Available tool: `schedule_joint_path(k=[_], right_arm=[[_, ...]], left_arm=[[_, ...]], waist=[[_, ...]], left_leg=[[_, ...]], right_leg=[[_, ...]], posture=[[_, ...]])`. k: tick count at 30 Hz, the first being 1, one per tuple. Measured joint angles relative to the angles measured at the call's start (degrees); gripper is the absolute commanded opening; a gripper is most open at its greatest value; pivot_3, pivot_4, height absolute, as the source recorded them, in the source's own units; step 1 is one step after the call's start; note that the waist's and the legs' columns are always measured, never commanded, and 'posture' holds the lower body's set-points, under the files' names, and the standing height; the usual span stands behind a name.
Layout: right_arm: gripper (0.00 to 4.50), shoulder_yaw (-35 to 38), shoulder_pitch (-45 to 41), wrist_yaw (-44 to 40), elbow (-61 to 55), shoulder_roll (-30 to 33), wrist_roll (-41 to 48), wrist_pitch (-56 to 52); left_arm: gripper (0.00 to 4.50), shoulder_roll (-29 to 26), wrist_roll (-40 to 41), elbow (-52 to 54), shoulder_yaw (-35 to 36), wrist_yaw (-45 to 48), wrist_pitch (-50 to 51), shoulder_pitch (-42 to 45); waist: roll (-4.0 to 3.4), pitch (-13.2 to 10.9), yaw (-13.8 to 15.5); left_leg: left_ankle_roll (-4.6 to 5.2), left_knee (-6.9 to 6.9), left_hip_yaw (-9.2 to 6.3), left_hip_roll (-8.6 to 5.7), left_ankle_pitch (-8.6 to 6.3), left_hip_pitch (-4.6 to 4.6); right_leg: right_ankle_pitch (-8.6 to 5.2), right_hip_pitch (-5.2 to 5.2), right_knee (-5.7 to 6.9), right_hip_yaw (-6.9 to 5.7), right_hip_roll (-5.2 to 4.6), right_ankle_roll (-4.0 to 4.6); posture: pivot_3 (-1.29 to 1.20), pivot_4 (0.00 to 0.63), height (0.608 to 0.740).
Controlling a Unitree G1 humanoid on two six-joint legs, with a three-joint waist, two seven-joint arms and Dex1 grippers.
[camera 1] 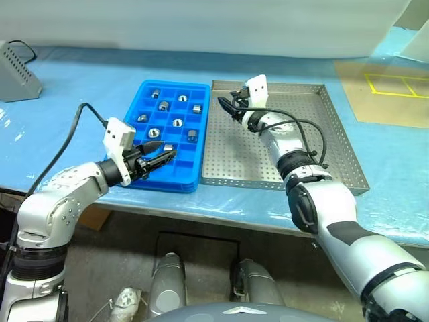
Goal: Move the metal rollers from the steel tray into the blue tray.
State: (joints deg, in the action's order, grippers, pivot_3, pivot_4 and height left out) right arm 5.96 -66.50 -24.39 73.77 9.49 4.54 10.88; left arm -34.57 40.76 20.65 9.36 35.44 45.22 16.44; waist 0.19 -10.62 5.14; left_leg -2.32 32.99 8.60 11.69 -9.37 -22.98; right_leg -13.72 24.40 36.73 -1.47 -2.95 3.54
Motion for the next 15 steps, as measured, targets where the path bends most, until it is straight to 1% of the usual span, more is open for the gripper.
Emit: schedule_joint_path(k=[4, 8, 9, 15], right_arm=[[2.4, 0.0, -0.4, 7.9, 3.2, 0.5, -2.9, -0.4], [2.4, 0.1, -1.7, 12.1, 3.9, 0.5, -4.3, -1.5], [2.4, 0.2, -2.0, 13.1, 4.1, 0.4, -4.6, -2.1], [2.4, 0.6, -2.3, 17.2, 4.6, -0.3, -6.5, -4.9]], left_arm=[[2.98, 0.8, -0.5, -0.1, -0.6, -0.2, -0.1, 0.7], [2.98, 1.1, -0.6, 0.0, -0.7, -0.6, -0.1, 0.8], [2.98, 1.2, -0.6, 0.0, -0.8, -0.8, -0.1, 0.8], [2.98, 1.4, -0.3, 1.4, -0.8, -2.2, 0.5, -0.1]], waist=[[0.0, 0.0, -0.5], [0.0, 0.0, -0.9], [0.0, 0.0, -0.9], [0.0, 0.0, -0.9]], left_leg=[[-0.01, 0.01, 0.0, -0.01, 0.0, -0.08], [-0.01, 0.02, 0.0, -0.01, 0.0, -0.08], [-0.01, 0.02, 0.0, -0.01, 0.0, -0.08], [-0.01, 0.03, -0.01, -0.01, 0.0, -0.1]], right_leg=[[0.0, 0.09, 0.01, 0.0, 0.1, 0.0], [0.0, 0.08, 0.02, 0.0, 0.1, 0.0], [0.0, 0.08, 0.03, 0.0, 0.1, 0.0], [0.0, 0.09, 0.02, 0.0, 0.1, 0.0]], posture=[[0.08, 0.15, 0.74], [0.08, 0.15, 0.74], [0.11, 0.15, 0.74], [0.14, 0.15, 0.74]])
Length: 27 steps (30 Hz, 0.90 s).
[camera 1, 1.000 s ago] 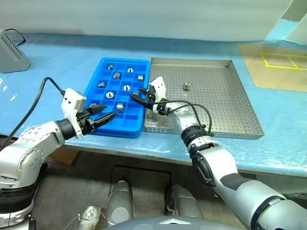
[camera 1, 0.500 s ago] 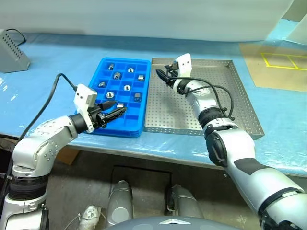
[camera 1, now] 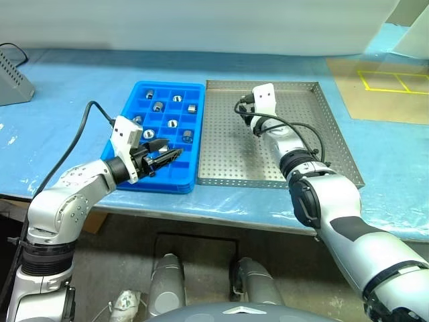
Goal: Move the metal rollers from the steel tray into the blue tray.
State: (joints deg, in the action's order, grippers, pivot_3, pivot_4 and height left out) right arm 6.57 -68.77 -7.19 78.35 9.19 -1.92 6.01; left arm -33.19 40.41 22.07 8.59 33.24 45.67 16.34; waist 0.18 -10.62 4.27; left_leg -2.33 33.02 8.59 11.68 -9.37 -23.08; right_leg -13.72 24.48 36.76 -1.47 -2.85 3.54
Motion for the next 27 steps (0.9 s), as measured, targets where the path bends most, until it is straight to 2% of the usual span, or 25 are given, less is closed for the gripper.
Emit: schedule_joint_path(k=[13, 27], right_arm=[[2.4, 1.2, 0.0, 3.8, 0.0, -0.7, -1.9, -0.8], [2.4, 3.9, 1.7, 7.3, 0.0, -0.7, -1.6, -2.8]], left_arm=[[2.98, 0.0, 2.5, 5.7, 0.9, -4.1, 2.6, -3.4], [2.98, 0.2, 3.6, 6.0, 0.6, -5.9, 4.1, -2.9]], waist=[[0.0, 0.0, 0.4], [0.0, 0.0, 1.2]], left_leg=[[-0.01, 0.0, -0.01, 0.01, 0.0, 0.01], [-0.03, 0.0, -0.01, 0.0, 0.01, 0.02]], right_leg=[[0.0, 0.0, 0.01, 0.0, 0.0, 0.0], [0.01, 0.0, 0.03, 0.0, 0.0, -0.01]], posture=[[0.17, 0.15, 0.74], [0.15, 0.15, 0.74]])
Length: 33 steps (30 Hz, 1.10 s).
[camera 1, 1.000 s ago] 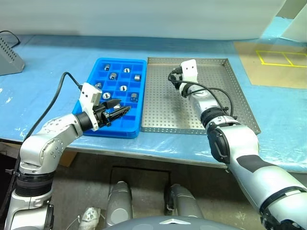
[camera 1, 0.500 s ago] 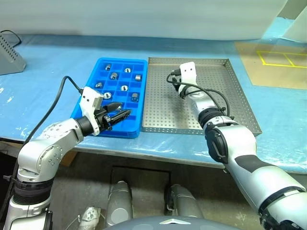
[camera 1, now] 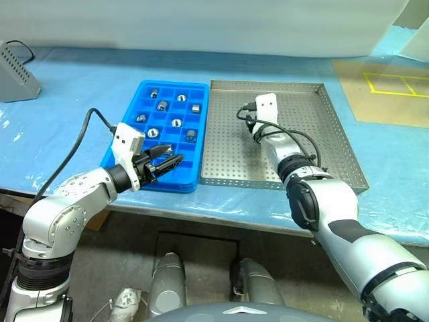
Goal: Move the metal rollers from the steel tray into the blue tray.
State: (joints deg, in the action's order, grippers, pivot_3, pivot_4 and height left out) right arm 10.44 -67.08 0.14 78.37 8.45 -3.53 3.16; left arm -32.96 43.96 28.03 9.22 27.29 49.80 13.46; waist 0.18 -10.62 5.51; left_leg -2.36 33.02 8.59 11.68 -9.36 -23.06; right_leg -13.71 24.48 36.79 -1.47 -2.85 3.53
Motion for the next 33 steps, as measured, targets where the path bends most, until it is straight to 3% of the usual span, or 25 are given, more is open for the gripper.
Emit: schedule_joint_path(k=[27, 33], right_arm=[[2.4, 2.3, 1.4, -3.8, -0.1, 1.5, 0.7, -0.1], [0.93, 2.4, 1.5, -6.0, -0.4, 1.3, 1.3, 0.3]], left_arm=[[2.98, 0.5, -1.4, -2.7, -2.3, 1.3, -0.4, 3.6], [2.98, 0.6, -1.7, -2.9, -2.6, 1.4, -0.6, 4.2]], waist=[[0.0, 0.0, -0.2], [0.0, 0.0, -0.2]], left_leg=[[-0.01, 0.06, 0.0, -0.01, 0.01, 0.01], [0.0, 0.06, 0.01, -0.01, 0.0, 0.02]], right_leg=[[0.01, 0.0, 0.06, 0.0, 0.0, -0.01], [0.01, -0.01, 0.07, 0.0, 0.0, -0.01]], posture=[[0.1, 0.15, 0.74], [0.09, 0.15, 0.74]])
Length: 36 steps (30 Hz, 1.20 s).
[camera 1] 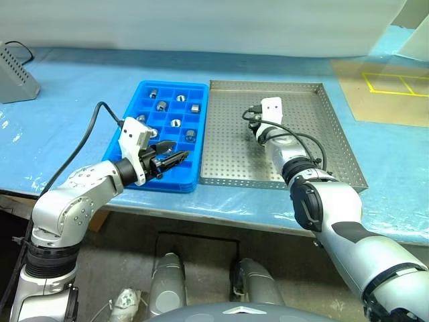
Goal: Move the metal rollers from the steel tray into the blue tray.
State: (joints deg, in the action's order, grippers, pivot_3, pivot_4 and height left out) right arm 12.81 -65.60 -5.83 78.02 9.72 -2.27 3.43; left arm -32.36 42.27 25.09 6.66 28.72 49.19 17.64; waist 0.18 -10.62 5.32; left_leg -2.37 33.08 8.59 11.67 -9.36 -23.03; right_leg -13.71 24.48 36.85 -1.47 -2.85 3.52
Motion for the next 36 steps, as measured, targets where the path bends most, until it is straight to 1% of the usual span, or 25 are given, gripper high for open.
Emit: schedule_joint_path(k=[14, 20, 23, 28, 33, 36], right_arm=[[0.92, 0.4, 0.0, -1.3, 0.0, 0.1, 0.7, 0.0], [0.92, 1.3, 0.0, -5.1, -0.2, -1.1, 2.8, -0.1], [0.92, 1.7, 0.0, -7.7, -0.4, -1.2, 4.1, -0.2], [0.92, 2.8, -1.8, -13.2, -2.7, -0.7, 7.0, -1.1], [0.92, 3.9, -3.4, -22.4, -7.8, -1.1, 11.8, -6.4], [0.92, 2.1, -2.7, -29.5, -12.9, -2.6, 12.8, -10.8]], left_arm=[[2.98, 0.2, -0.8, -1.0, -0.3, 1.0, -0.2, 0.3], [2.98, 0.2, -0.8, -1.3, -0.2, 2.6, -1.2, -0.2], [2.98, 0.0, -0.8, -2.9, -0.2, 4.0, -1.8, 0.0], [2.98, -2.5, -1.2, -6.7, 0.4, 7.0, -3.2, 2.1], [2.98, -6.1, -0.8, -7.6, 3.8, 9.2, -3.8, 2.6], [2.98, -7.7, 0.5, -5.6, 6.5, 9.5, -3.2, 0.6]], waist=[[0.0, 0.0, 0.0], [0.0, 0.0, -1.1], [0.0, 0.0, -1.4], [-0.01, 0.0, -1.6], [-0.01, 0.0, -1.6], [-0.01, 0.0, -1.5]], left_leg=[[0.0, 0.02, 0.0, 0.0, 0.0, -0.01], [0.01, 0.02, 0.01, 0.0, 0.0, -0.02], [0.02, 0.04, 0.01, 0.0, 0.0, -0.03], [0.02, 0.04, 0.01, 0.01, 0.0, -0.02], [0.05, 0.01, 0.01, 0.06, -0.01, -0.03], [0.07, 0.01, 0.01, 0.09, -0.03, -0.09]], right_leg=[[0.0, 0.0, 0.01, 0.0, 0.0, 0.0], [0.0, 0.0, 0.01, 0.0, 0.0, 0.0], [0.0, 0.0, 0.01, 0.0, 0.0, 0.01], [0.0, 0.01, 0.01, 0.0, 0.01, 0.02], [-0.01, 0.01, -0.03, -0.01, 0.04, 0.04], [-0.01, 0.02, -0.06, -0.03, 0.04, 0.05]], posture=[[0.05, 0.15, 0.74], [-0.01, 0.15, 0.74], [-0.03, 0.15, 0.74], [0.0, 0.15, 0.74], [0.06, 0.15, 0.74], [0.1, 0.15, 0.74]])
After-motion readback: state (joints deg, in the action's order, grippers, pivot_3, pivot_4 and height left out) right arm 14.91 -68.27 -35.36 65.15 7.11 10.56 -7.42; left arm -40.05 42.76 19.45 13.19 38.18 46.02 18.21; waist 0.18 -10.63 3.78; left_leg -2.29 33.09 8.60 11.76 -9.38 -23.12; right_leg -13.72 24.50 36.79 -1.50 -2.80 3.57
